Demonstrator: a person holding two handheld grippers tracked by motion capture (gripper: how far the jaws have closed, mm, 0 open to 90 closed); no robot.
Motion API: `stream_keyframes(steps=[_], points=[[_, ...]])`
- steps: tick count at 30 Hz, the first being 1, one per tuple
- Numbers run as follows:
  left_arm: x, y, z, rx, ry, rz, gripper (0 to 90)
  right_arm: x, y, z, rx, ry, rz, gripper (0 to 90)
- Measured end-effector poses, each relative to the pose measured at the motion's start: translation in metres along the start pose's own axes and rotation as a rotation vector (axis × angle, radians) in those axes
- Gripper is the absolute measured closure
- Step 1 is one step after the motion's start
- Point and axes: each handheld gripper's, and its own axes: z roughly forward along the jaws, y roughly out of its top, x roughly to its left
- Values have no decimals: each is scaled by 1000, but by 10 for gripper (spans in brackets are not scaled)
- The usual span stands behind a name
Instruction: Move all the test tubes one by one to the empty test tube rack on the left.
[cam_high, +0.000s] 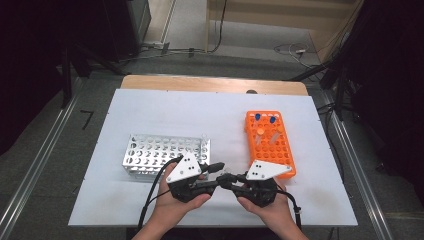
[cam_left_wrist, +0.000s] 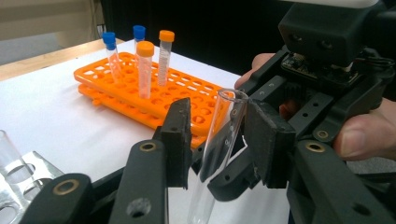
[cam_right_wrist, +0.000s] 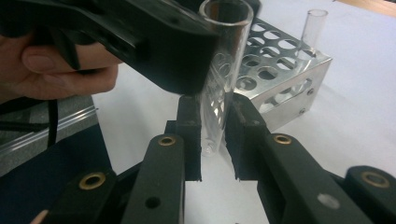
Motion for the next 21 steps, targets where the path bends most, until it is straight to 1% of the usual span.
stream_keyframes(steps=[4,11,12,15,18,19,21], points=[[-2,0,3,11,-3,21,689,1,0,1,3,11,-2,741],[-3,0,3,13,-5,27,732,2,0,2,10,22,-3,741],[-3,-1,3,11,3,32,738,1,0,2,11,25,-2,741],[-2,0,2,9,12,34,757,1,0,2,11,29,1,740],[0,1,1,-9,14,21,761,0,0,1,-4,33,0,734],[0,1,0,-11,20,18,761,0,0,0,-8,29,-4,726],[0,1,0,-10,28,16,762,0,0,-2,-29,23,-15,651]])
